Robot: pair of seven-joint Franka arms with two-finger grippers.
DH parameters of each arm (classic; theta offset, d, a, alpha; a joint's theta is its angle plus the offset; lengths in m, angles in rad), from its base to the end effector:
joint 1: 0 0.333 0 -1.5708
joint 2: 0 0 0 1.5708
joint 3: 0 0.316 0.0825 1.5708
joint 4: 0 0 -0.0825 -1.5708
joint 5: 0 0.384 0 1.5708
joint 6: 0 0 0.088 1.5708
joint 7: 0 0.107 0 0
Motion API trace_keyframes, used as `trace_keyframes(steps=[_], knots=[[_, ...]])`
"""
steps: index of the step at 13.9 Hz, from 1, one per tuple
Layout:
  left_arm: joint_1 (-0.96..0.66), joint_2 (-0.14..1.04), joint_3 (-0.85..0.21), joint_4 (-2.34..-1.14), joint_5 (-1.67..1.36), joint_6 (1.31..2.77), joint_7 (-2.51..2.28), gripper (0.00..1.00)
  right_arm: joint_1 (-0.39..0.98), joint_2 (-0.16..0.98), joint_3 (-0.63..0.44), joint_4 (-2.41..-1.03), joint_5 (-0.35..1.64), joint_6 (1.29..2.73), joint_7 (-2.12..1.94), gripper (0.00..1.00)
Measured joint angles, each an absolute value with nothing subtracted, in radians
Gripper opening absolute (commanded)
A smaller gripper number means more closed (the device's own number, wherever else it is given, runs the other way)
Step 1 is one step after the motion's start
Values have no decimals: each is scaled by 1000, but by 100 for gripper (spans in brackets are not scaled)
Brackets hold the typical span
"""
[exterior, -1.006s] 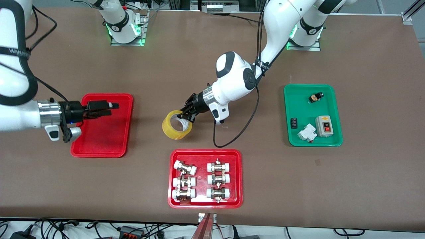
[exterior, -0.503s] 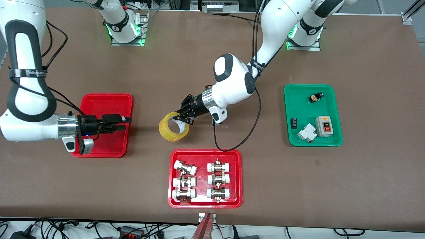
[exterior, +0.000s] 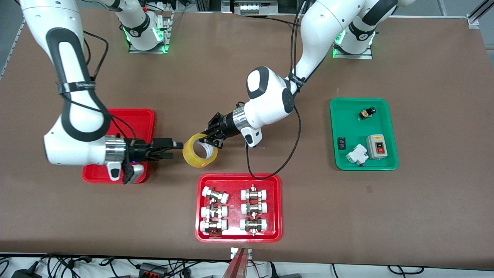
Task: Left arm passes tape to right arm into tray
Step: 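Grasp the tape roll's rim with the right gripper beside the left gripper, then open the left gripper and withdraw it while the right gripper holds tape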
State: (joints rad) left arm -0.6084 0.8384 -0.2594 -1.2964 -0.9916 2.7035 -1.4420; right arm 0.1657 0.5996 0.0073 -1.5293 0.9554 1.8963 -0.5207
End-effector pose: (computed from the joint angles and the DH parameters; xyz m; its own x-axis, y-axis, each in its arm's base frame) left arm 0.5704 -0.5366 0.2998 0.1025 0.6014 -0.7924 0.9867 0.0393 0.1575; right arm 0.6728 0.1775 0.3161 0.9721 0.2300 0.0454 0.1795 -0.6057 -0.7752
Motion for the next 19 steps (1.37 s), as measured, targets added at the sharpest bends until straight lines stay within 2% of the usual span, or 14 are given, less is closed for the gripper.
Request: trace_keyframes(steps=[4, 5, 7, 9, 12, 14, 16, 17, 18, 19], knots=[[-616, 840, -259, -1296, -992, 2703, -1442, 12, 220, 607, 8, -1530, 956, 1971, -493, 100], [-619, 841, -259, -1296, -992, 2703, -1442, 12, 227, 607, 8, -1530, 957, 1979, -484, 97], [-622, 845, -259, -1296, -992, 2703, -1442, 12, 231, 607, 7, -1528, 958, 1984, -474, 71], [-621, 846, -258, -1296, -992, 2703, -1442, 13, 230, 607, 3, -1524, 959, 1985, -474, 49], [-621, 846, -256, -1294, -992, 2704, -1442, 13, 225, 607, -2, -1518, 960, 1984, -474, 3], [-621, 847, -254, -1287, -992, 2704, -1442, 17, 224, 607, -2, -1509, 960, 1985, -474, 0], [-621, 847, -253, -1283, -992, 2704, -1442, 44, 224, 607, -2, -1504, 960, 1985, -474, 0], [-621, 847, -252, -1281, -992, 2704, -1446, 67, 224, 607, -2, -1503, 960, 1985, -474, 0], [-619, 847, -251, -1277, -994, 2706, -1450, 94, 224, 607, -2, -1503, 960, 1985, -474, 0], [-613, 846, -249, -1271, -995, 2711, -1453, 100, 224, 607, -3, -1503, 960, 1986, -474, 0]])
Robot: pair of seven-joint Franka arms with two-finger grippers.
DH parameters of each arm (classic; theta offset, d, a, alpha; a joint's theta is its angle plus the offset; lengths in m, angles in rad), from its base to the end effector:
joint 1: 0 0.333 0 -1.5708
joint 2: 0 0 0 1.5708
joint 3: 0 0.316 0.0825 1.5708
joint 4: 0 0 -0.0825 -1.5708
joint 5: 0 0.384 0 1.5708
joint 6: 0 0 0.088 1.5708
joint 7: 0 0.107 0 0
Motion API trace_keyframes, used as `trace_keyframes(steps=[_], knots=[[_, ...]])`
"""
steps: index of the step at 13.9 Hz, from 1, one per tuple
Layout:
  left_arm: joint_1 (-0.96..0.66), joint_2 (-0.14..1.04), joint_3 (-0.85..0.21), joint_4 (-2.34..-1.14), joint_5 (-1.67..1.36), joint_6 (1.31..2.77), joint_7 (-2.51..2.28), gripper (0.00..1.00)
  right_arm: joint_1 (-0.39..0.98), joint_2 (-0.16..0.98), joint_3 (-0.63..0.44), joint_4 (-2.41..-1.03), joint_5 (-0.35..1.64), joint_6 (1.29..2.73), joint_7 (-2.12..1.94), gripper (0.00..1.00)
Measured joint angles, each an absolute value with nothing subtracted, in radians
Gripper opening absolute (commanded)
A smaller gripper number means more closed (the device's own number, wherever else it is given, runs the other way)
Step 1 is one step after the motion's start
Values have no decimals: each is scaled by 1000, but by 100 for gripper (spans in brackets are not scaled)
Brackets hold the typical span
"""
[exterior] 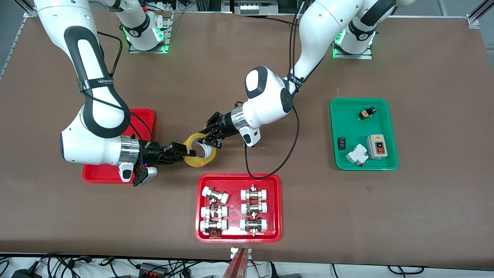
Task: Left arm passes tape to right arm into tray
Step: 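Open the left gripper and withdraw it while the right gripper holds tape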
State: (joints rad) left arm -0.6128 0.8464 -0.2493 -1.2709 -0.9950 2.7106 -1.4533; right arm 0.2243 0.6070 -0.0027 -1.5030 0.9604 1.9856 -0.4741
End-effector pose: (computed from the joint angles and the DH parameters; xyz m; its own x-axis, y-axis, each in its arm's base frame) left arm 0.5772 -0.5358 0.3055 0.0965 0.5954 -0.7976 0.9843 0.0618 0.1652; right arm 0.6790 0.2058 0.3248 0.9789 0.1882 0.0794 0.1832 -0.6372 -0.7486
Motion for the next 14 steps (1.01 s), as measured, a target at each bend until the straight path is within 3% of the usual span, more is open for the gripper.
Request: trace_keyframes(steps=[4, 8, 14], knots=[[-528, 824, -246, -1258, -930, 2638, -1433, 100, 225, 607, -3, -1495, 967, 1997, -472, 0], [-389, 724, -244, -1243, -595, 2299, -1387, 100, 202, 607, -15, -1495, 954, 1979, -472, 0], [-250, 585, -242, -1242, -299, 1874, -1045, 100, -20, 608, -24, -1498, 786, 1746, -522, 0]])
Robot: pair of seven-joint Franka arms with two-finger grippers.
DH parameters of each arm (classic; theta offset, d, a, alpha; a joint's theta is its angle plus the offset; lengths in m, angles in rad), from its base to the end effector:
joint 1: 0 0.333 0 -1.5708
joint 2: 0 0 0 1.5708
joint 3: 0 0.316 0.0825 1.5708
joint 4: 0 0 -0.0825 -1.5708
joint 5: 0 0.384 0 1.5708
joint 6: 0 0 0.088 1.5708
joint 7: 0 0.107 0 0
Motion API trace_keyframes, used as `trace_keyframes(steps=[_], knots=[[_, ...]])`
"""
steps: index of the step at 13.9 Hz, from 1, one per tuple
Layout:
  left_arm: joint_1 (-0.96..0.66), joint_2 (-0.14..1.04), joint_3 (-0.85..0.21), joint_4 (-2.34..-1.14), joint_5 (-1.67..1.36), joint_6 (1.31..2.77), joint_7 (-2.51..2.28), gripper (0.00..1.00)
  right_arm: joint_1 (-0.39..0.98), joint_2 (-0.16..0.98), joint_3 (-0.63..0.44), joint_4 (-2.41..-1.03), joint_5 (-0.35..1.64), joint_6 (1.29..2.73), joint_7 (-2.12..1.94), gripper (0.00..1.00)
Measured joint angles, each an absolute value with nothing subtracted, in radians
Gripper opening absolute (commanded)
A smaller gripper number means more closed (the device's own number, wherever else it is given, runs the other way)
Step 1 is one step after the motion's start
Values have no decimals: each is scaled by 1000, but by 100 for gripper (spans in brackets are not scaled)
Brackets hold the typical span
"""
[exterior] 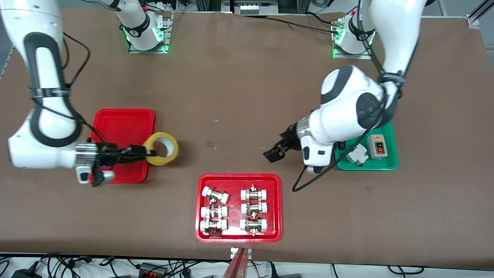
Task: Left arm passes tape to right arm into tray
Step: 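Open the left gripper and withdraw it while the right gripper holds tape, then lower the tape into the empty red tray and open the right gripper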
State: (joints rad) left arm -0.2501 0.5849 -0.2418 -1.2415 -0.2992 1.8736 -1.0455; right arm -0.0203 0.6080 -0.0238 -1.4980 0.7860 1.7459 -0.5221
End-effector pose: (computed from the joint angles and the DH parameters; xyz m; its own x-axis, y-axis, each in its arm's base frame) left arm 0.6513 -0.3253 0.4460 0.7584 0.5580 -0.3368 0.6417 -0.7295 0.2365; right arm 0.6807 0.0363 0.3112 0.9775 0.2062 -0.0432 0.1137 -0.6889 -0.7159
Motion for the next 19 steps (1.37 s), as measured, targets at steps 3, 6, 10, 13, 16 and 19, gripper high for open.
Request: trace_keyframes(steps=[3, 6, 10, 13, 16, 19], knots=[[-160, 530, -239, -1241, -203, 1629, -723, 100, -114, 613, -26, -1524, 736, 1684, -651, 0], [-75, 467, -238, -1240, -66, 1467, -516, 100, -194, 653, -26, -1553, 703, 1666, -803, 0], [-66, 410, -242, -1250, 121, 1390, -329, 100, -249, 734, -26, -1556, 674, 1668, -948, 3], [-52, 339, -242, -1383, 127, 1461, -300, 100, -250, 741, -22, -1556, 622, 1683, -972, 64], [-30, 234, -243, -1557, 128, 1551, -288, 100, -243, 738, -11, -1553, 565, 1726, -991, 100], [14, 201, -235, -1555, 131, 1543, -281, 100, -207, 735, -5, -1553, 452, 1806, -1004, 100]])
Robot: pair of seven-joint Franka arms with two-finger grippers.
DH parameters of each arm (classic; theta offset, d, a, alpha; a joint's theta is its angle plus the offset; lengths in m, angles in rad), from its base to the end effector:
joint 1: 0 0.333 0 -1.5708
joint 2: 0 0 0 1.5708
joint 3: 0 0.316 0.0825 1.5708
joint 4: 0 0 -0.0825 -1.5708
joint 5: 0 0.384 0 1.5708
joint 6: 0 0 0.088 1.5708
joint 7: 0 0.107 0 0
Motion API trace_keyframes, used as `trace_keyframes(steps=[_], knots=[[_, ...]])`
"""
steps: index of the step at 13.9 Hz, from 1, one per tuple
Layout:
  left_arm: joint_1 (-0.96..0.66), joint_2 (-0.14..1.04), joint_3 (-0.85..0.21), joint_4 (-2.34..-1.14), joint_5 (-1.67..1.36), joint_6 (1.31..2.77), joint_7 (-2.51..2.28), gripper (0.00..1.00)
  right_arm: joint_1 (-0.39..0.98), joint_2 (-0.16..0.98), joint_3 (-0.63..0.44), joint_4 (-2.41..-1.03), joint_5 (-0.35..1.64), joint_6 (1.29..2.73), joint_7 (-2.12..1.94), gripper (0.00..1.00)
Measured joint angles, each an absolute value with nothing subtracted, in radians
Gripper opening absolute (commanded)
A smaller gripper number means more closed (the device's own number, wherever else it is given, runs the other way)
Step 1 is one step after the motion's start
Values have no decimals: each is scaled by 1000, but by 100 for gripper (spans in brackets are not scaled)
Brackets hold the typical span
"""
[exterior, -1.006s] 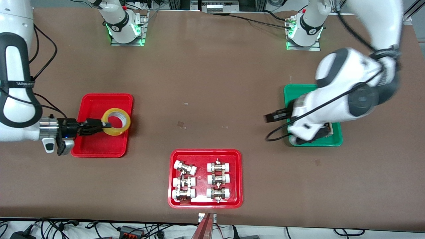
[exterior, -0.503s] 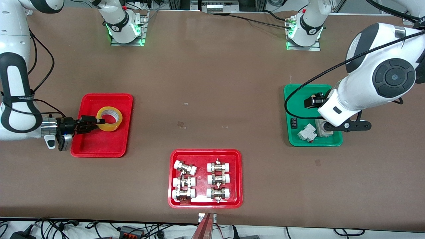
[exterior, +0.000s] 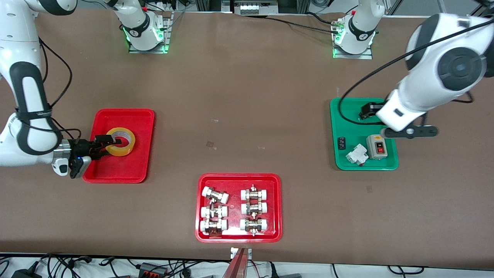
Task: Left arm passes tape to right arm into tray
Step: 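Lower the tape into the empty red tray and open the right gripper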
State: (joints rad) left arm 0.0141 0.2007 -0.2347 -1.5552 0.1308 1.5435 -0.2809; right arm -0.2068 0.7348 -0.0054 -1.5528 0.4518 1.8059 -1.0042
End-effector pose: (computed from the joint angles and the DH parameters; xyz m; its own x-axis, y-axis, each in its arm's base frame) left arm 0.5901 -0.1062 0.5168 0.9828 0.0612 -0.1744 0.0375 -0.9900 -0.1359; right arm 0.6438 -0.1010 0.1927 0.8412 0.5405 0.0170 0.4485 -0.6797 -0.5804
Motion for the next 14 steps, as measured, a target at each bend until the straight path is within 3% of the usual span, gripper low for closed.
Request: trace_keyframes(steps=[7, 11, 14], knots=[[47, 214, -240, -1500, 157, 1615, -122, 100, -109, 632, -5, -1547, 250, 1894, -1003, 100], [47, 188, -245, -1586, 136, 1716, -125, 100, -67, 533, -5, -1541, 174, 1895, -866, 100], [49, 165, -243, -1607, 134, 1730, -127, 100, -10, 403, -4, -1541, 107, 1805, -638, 100]])
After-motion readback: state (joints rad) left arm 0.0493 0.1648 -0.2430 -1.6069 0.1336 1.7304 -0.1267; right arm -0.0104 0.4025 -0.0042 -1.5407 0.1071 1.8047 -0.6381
